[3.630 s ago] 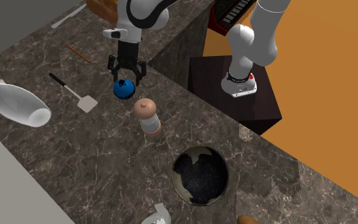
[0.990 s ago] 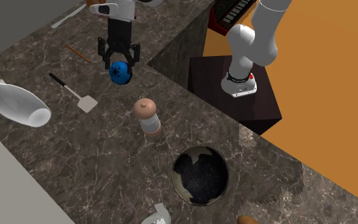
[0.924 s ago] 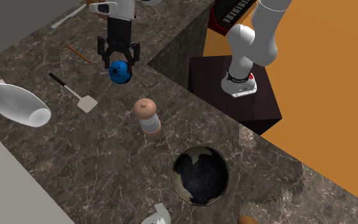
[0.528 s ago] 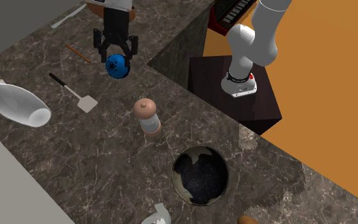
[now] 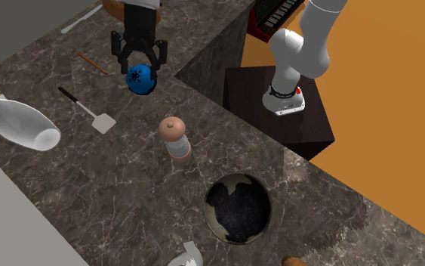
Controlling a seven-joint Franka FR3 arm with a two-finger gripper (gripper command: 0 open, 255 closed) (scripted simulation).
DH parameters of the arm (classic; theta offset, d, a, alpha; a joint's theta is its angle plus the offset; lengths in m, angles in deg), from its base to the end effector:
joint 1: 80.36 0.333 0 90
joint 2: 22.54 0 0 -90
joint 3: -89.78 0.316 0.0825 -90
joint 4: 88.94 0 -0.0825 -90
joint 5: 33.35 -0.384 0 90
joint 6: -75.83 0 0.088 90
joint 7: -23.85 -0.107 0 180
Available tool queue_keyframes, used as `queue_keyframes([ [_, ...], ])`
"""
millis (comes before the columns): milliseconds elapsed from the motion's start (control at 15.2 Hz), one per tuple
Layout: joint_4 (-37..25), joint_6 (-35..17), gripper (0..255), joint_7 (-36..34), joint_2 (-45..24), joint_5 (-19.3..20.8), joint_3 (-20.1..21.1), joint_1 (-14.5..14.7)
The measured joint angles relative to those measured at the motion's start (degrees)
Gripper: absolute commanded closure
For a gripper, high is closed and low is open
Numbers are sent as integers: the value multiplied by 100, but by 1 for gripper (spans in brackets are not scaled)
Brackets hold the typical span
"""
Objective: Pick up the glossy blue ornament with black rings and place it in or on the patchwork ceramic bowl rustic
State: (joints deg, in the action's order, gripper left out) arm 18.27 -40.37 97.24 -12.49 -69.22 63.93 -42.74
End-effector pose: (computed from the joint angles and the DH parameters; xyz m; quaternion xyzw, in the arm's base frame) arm 0.5274 0.1249 0.6233 -0.7468 -0.5589 -0.2934 0.2095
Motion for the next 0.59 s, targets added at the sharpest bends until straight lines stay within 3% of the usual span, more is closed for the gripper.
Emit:
queue_keyframes([
  [594,1057,-1038,255,-1089,788,396,1013,316],
])
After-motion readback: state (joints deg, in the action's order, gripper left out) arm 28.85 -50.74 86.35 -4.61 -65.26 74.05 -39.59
